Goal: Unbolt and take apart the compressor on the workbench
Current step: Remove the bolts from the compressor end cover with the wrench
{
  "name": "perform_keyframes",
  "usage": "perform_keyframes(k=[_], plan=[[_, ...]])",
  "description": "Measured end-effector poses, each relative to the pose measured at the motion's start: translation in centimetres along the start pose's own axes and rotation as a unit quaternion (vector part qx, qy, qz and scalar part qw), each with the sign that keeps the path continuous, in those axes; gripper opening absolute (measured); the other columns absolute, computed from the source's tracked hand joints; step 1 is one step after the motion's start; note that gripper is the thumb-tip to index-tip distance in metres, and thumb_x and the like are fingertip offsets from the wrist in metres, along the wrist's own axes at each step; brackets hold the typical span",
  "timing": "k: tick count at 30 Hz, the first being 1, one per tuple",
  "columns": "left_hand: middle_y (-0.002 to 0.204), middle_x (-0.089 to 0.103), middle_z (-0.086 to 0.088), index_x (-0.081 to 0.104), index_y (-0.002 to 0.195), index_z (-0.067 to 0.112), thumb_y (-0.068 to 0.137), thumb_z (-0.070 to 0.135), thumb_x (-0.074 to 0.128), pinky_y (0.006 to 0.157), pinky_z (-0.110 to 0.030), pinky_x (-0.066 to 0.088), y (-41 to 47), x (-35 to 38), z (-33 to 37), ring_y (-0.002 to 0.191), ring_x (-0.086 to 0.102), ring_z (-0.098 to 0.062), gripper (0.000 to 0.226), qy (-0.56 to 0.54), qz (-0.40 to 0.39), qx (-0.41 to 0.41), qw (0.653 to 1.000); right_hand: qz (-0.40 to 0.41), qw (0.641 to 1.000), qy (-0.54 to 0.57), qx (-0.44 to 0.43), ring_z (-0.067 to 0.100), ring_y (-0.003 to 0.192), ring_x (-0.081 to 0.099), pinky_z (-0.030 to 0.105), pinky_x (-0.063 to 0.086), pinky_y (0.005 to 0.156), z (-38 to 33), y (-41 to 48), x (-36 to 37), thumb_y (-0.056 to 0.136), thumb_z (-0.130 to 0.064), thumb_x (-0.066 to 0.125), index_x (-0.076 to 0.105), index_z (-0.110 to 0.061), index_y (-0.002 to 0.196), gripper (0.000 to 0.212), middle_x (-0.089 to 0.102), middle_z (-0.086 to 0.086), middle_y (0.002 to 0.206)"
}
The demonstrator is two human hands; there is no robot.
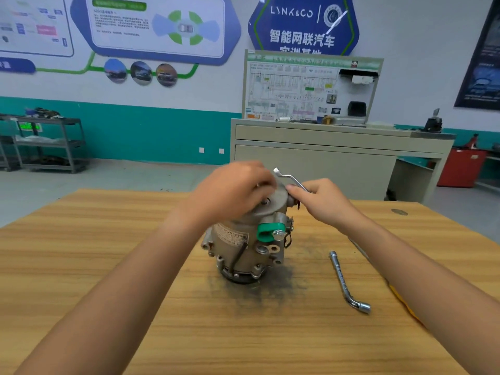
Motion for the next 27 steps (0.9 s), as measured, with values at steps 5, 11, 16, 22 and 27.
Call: perform_keyframes(k=[5,11,16,22,27], plan=[[0.083,0.059,0.016,0.065,0.105,0.015,0.089,0.013,0.063,0.074,-0.008,0.045,-3.1,-7.9,-5.3,0.076,0.058,0.004,0.017,-0.174,0.272,-0.071,0.944,-0.018,0.999,0.037,0.018,-0.005,0.033,0.039,0.011,0.028,0.038,0.1,-0.8,0.5,0.095,-0.030,0.048,0.066,-0.011,0.070,0.036,0.039,-0.017,0.031],[0.089,0.068,-0.008,0.070,0.092,0.004,0.082,0.010,0.070,0.069,-0.029,0.041,-15.4,3.3,-16.3,0.078,0.057,-0.019,0.011,-0.034,0.066,-0.348,0.935,-0.008,0.999,0.049,0.022,-0.002,0.031,0.037,0.021,0.023,0.044,0.4,-1.4,0.6,0.095,-0.031,0.047,0.061,-0.014,0.066,0.037,0.037,-0.016,0.029],[0.087,0.068,-0.010,0.070,0.084,0.006,0.077,0.007,0.073,0.068,-0.028,0.036,-21.1,8.2,-19.9,0.081,0.062,-0.028,0.007,0.000,-0.038,-0.413,0.910,0.001,0.999,0.042,0.025,-0.002,0.032,0.037,0.013,0.024,0.039,0.5,-1.7,0.5,0.095,-0.033,0.047,0.057,-0.018,0.059,0.039,0.037,-0.016,0.030],[0.102,0.068,-0.011,0.068,0.098,0.008,0.083,0.018,0.070,0.067,-0.030,0.040,-18.9,7.0,-18.2,0.083,0.057,-0.021,0.018,-0.036,0.025,-0.411,0.911,0.003,0.999,0.016,0.029,0.004,0.033,0.031,0.025,0.020,0.047,0.6,-2.4,0.3,0.093,-0.037,0.050,0.048,-0.022,0.047,0.048,0.030,-0.012,0.031],[0.139,0.045,0.002,0.051,0.128,0.021,0.090,0.037,0.059,0.100,-0.036,0.036,-11.4,1.0,-9.3,0.125,0.040,-0.011,0.043,-0.216,0.262,-0.303,0.890,-0.037,0.999,0.014,0.012,0.000,0.034,0.036,0.013,0.027,0.040,-0.3,-3.4,0.0,0.092,-0.040,0.049,0.064,-0.023,0.062,0.038,0.034,-0.015,0.033]])
Point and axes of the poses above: each hand's wrist, its own y-axis towards the middle knuckle, its own x-axis out of the palm, z = x × y, the point moved 8 cm from there along y, towards the middle knuckle
